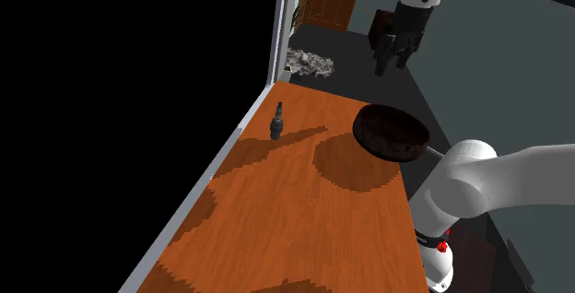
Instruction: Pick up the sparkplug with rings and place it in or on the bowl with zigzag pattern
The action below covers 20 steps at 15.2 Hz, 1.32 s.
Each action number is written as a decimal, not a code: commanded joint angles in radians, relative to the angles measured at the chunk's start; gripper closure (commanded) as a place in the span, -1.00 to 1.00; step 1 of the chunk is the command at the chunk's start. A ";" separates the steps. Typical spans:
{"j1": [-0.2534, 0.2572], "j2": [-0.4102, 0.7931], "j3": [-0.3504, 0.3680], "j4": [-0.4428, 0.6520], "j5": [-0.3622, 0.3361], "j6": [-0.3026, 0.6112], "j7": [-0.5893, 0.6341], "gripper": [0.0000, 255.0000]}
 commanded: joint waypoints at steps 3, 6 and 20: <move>0.012 0.000 0.043 -0.011 0.035 0.026 0.050 -1.00; 0.030 0.009 0.107 -0.019 0.083 0.067 0.124 -1.00; 0.067 0.183 0.427 0.076 0.215 0.285 0.462 -1.00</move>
